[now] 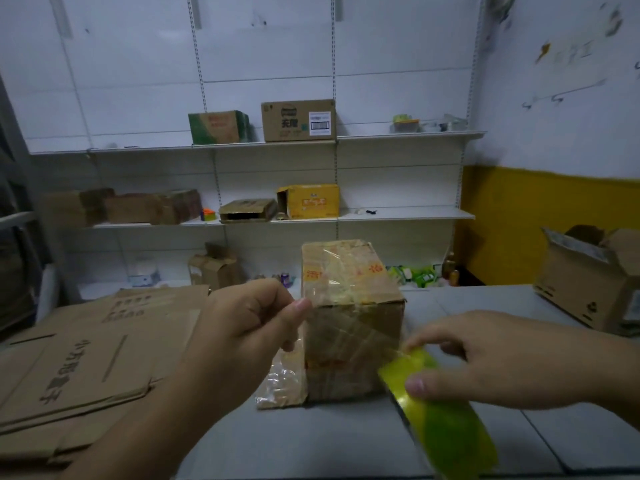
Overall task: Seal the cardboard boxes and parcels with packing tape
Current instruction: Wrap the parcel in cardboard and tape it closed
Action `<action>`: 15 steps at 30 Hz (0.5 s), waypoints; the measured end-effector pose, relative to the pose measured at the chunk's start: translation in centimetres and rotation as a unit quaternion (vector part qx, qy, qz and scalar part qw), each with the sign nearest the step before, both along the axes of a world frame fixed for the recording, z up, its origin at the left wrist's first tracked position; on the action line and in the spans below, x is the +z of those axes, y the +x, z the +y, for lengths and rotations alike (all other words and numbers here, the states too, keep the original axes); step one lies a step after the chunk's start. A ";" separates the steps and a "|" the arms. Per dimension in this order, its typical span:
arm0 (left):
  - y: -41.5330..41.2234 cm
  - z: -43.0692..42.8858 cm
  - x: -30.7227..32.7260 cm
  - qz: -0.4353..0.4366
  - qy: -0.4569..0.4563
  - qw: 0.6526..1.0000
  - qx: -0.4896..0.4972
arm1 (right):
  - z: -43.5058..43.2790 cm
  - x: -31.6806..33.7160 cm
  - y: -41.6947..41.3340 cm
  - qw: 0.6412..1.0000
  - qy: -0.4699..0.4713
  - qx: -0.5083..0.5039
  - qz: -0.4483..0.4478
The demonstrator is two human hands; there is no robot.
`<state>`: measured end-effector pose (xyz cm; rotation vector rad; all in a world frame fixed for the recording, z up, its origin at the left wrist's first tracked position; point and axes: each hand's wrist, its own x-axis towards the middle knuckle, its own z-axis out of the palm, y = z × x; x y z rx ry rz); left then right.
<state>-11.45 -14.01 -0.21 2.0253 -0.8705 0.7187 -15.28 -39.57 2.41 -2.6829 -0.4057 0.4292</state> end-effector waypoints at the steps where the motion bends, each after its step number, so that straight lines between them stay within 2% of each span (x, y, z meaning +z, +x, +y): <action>1: 0.0 -0.2 -0.1 -0.018 0.015 1.000 0.011 | -0.2 0.0 0.0 0.999 -0.024 0.000 -0.028; 3: 0.0 -0.5 -0.1 -0.037 0.025 0.999 0.014 | -0.7 -0.5 0.3 0.999 -0.005 0.016 -0.044; 5: 0.1 -0.9 0.2 -0.029 0.007 1.000 -0.003 | -0.8 -1.3 0.7 0.989 0.138 0.044 0.031; 7: 0.3 -1.2 0.8 0.006 -0.004 1.000 -0.022 | -1.0 -2.8 1.2 0.949 0.291 0.072 0.099; 10: 0.5 -1.5 1.2 0.048 0.009 0.999 -0.017 | -0.9 -4.8 1.9 0.914 0.376 0.119 0.091; 13: 0.9 -1.7 1.0 0.077 -0.015 0.996 -0.030 | -0.7 -6.5 2.5 0.809 0.529 0.165 0.197; 15: 1.5 -1.7 0.8 0.098 -0.041 0.994 -0.035 | -0.1 -7.2 3.1 0.767 0.576 0.184 0.212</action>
